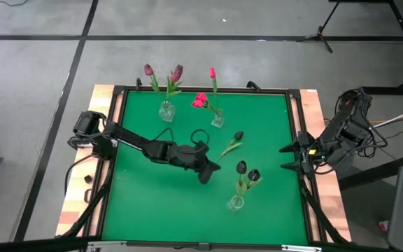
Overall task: Sort flowers into vase by color
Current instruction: Put the black tulip into the bottom transparent vase
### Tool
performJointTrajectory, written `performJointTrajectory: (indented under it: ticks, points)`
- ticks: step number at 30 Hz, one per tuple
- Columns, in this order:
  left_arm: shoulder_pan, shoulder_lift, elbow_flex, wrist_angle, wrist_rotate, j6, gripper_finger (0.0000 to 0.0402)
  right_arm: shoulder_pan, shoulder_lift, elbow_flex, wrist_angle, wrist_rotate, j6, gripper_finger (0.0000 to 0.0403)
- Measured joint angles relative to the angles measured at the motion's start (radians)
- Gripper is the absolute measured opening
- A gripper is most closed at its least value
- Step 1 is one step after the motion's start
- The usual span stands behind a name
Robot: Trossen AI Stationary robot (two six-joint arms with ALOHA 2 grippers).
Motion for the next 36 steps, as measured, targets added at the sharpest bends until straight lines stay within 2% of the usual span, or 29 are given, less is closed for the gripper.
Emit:
performJointTrajectory:
  ticks: [2,6,13,17,20,26,28,36]
  points:
    - [0.005,-0.001,0.054,-0.073,0.039,0.062,0.0013,0.000,0.000,0.000,0.000,0.000,0.000,0.0340]
    - [0.009,-0.002,0.098,-0.087,0.081,0.168,0.0055,0.000,0.000,0.000,-0.001,0.000,0.000,0.0340]
    - [0.024,-0.002,0.108,-0.143,0.061,0.177,0.0131,0.000,0.000,0.000,-0.008,-0.053,0.001,0.0340]
    - [0.021,-0.002,0.107,-0.267,-0.064,0.173,0.0159,0.000,0.000,0.000,-0.009,-0.063,0.000,0.0340]
    - [0.021,-0.002,0.107,-0.290,-0.149,0.155,0.0165,0.000,0.000,0.000,-0.009,-0.063,0.017,0.0340]
    - [-0.014,0.012,0.107,-0.289,-0.391,0.310,0.0166,0.000,0.000,0.000,-0.009,-0.063,0.028,0.0340]
    - [-0.021,0.028,0.107,-0.282,-0.418,0.310,0.0166,0.000,0.000,0.000,-0.009,-0.063,0.029,0.0340]
    - [-0.026,0.119,0.107,-0.194,-0.418,0.270,0.0166,0.000,0.000,0.000,-0.010,-0.063,0.031,0.0340]
